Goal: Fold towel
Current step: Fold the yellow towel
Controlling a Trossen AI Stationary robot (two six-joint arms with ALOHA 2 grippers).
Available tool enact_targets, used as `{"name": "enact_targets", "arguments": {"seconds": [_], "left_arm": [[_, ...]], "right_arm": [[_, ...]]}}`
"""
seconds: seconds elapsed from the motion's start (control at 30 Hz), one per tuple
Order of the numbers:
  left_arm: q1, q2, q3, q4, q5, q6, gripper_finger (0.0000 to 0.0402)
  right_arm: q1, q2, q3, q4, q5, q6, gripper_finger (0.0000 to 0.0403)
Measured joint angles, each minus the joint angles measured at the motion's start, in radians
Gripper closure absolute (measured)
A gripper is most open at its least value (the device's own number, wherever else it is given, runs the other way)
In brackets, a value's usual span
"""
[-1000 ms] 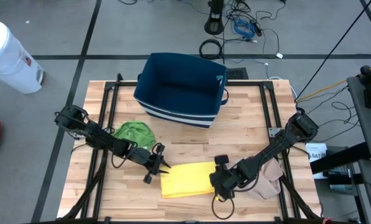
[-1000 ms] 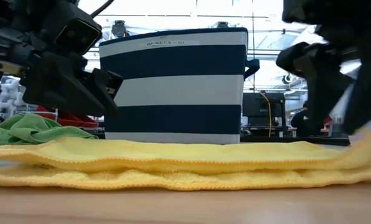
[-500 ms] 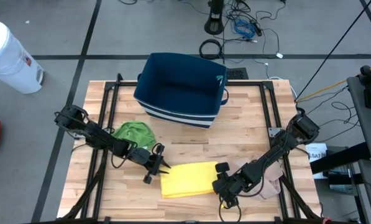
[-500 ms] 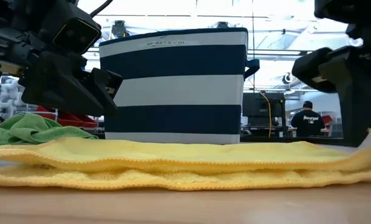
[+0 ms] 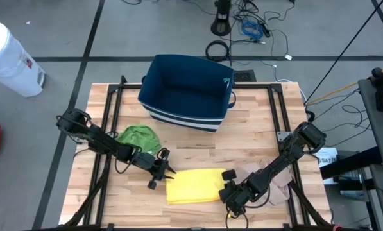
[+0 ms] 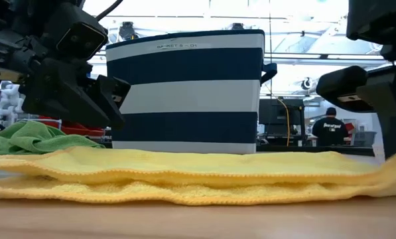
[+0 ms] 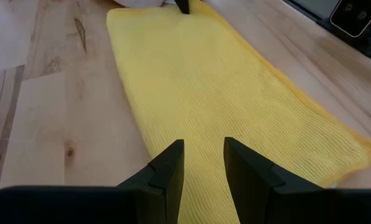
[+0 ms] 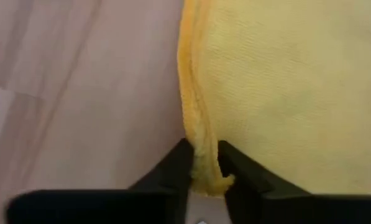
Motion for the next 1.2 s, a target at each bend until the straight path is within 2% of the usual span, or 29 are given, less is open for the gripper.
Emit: {"name": "enact_targets", "arguments": {"seconds": [0.1, 0.4, 0.57, 0.83, 1.0, 1.2], "left_arm": [[0.0, 0.0, 0.0, -0.001, 0.0, 0.0, 0.0282], [0.0, 0.0, 0.0, -0.022, 0.0, -0.007, 0.0282], [0.0, 0.0, 0.0, -0.016, 0.0, -0.004, 0.0282], [0.0, 0.0, 0.0, -0.012, 0.0, 0.002, 0.0282], [0.009, 0.0, 0.0, -0.01, 0.0, 0.004, 0.0282], [0.029, 0.0, 0.0, -0.01, 0.0, 0.004, 0.0282]], "right_arm": [[-0.001, 0.0, 0.001, -0.014, 0.015, -0.018, 0.0392], [-0.007, 0.006, 0.085, -0.111, 0.187, -0.116, 0.0399], [-0.018, 0.006, 0.127, -0.111, 0.201, -0.228, 0.0401], [-0.053, 0.005, 0.207, -0.103, 0.287, -0.4, 0.0401], [-0.085, 0.005, 0.226, -0.018, 0.322, -0.545, 0.0401], [-0.128, 0.004, 0.227, 0.167, 0.285, -0.733, 0.0401]]}}
